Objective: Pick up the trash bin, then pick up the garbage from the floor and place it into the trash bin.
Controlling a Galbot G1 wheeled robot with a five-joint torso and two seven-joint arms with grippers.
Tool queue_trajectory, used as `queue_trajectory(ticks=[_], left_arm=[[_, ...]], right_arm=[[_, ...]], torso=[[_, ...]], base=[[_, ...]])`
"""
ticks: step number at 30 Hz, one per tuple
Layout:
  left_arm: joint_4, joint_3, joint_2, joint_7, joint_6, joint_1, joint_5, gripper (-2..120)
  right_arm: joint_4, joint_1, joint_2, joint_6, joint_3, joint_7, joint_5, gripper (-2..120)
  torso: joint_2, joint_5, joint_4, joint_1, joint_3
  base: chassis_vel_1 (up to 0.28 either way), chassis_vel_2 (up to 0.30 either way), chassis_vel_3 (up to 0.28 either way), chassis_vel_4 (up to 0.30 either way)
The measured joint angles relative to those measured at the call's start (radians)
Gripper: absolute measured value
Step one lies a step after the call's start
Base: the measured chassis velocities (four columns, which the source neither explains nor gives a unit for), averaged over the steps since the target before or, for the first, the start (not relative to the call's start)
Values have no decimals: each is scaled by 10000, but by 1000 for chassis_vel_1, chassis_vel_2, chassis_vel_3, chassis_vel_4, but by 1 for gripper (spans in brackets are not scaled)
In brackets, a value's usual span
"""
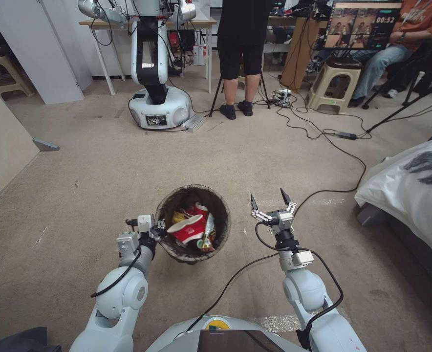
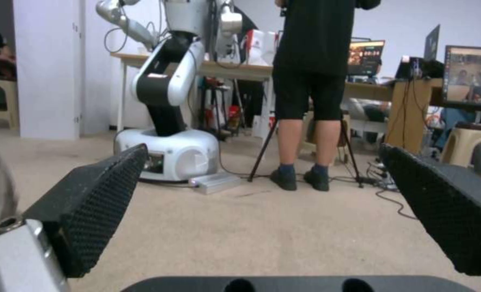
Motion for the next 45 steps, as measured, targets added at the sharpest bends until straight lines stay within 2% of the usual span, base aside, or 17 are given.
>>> queue_trajectory(ticks=[4,6,7,8,10,11,13,18,27,30,36,37,40,41,43,44,45], left_arm=[[56,122,68,-38,130,-6,-426,2],[-5,298,127,-180,690,-2,-904,2],[-5,298,127,-180,690,-2,-904,2],[-128,330,159,-513,1246,0,-1266,2],[-233,343,186,-1025,1850,3,-1931,2],[-233,343,186,-1025,1850,3,-1931,2],[-168,313,178,-1420,2321,36,-2328,2],[-51,296,123,-1777,2375,24,-2591,2],[421,265,101,-1939,2378,-50,-2621,2],[603,267,99,-1991,2378,-120,-2719,9],[799,278,106,-1992,2377,-231,-2785,34],[799,278,106,-1992,2377,-231,-2785,34],[840,281,144,-1961,2378,-308,-2721,50],[840,281,144,-1961,2378,-308,-2721,50],[860,277,182,-1865,2378,-346,-2529,60],[860,277,182,-1865,2378,-346,-2529,60],[860,274,196,-1826,2378,-360,-2459,66]], right_arm=[[6,0,13,12,-5,-27,0,100],[25,1,18,20,-4,-61,0,100],[25,1,18,20,-4,-61,0,100],[29,4,24,30,24,-74,0,100],[31,-5,37,66,42,-102,0,100],[31,-5,37,66,42,-102,0,100],[16,-14,64,135,76,-135,-1,100],[-21,-31,72,227,79,-178,-8,100],[-30,-53,58,301,108,-228,-12,100],[-30,-80,49,316,119,-256,-15,100],[-16,-112,34,353,142,-347,-29,100],[-16,-112,34,353,142,-347,-29,100],[-22,-122,44,380,140,-377,-40,100],[-22,-122,44,380,140,-377,-40,100],[-28,-118,45,408,140,-394,-40,100],[-28,-118,45,408,140,-394,-40,100],[-44,-113,47,453,140,-402,-41,100]], torso=[[0,0,-1,0,0],[0,-3,-7,0,0],[0,-3,-7,0,0],[0,0,-9,0,0],[0,0,-6,0,0],[0,0,-6,0,0],[0,0,-4,0,0],[0,-1,-5,0,0],[0,0,-4,0,0],[0,0,-5,0,0],[0,0,-4,1,0],[0,0,-4,1,0],[0,0,-4,1,0],[0,0,-4,1,0],[0,0,-5,1,0],[0,0,-5,1,0],[0,-1,-5,1,0]], base=[[0,0,0,0],[0,0,0,0],[0,0,0,0],[0,0,0,0],[0,0,0,0],[0,0,0,0],[0,0,0,0],[0,0,0,0],[0,0,0,0],[0,0,0,0],[0,0,0,0],[0,0,0,0],[0,0,0,0],[0,0,0,0],[0,0,0,0],[0,0,0,0],[0,0,0,0]])
